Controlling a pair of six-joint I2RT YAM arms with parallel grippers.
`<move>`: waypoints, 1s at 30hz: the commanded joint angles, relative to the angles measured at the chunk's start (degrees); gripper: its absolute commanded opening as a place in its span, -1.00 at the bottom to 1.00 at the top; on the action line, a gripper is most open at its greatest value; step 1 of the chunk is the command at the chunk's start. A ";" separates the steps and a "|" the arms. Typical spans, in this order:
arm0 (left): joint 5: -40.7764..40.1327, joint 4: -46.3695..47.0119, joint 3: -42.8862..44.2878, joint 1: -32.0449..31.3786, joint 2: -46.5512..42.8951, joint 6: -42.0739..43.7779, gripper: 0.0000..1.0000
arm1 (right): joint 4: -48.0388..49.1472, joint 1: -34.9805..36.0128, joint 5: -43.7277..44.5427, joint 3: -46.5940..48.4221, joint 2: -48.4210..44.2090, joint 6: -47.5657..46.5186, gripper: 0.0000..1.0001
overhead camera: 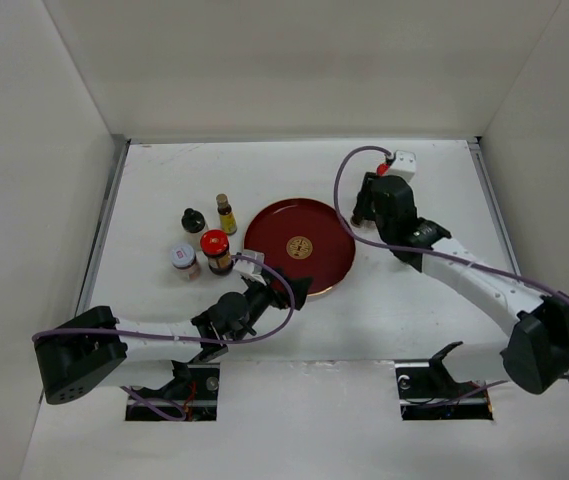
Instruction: Organize the condiment bottles
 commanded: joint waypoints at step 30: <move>0.37 4.41 -0.33 -0.19 0.41 -1.65 1.00 | 8.72 6.31 -3.37 24.75 34.06 -1.45 0.48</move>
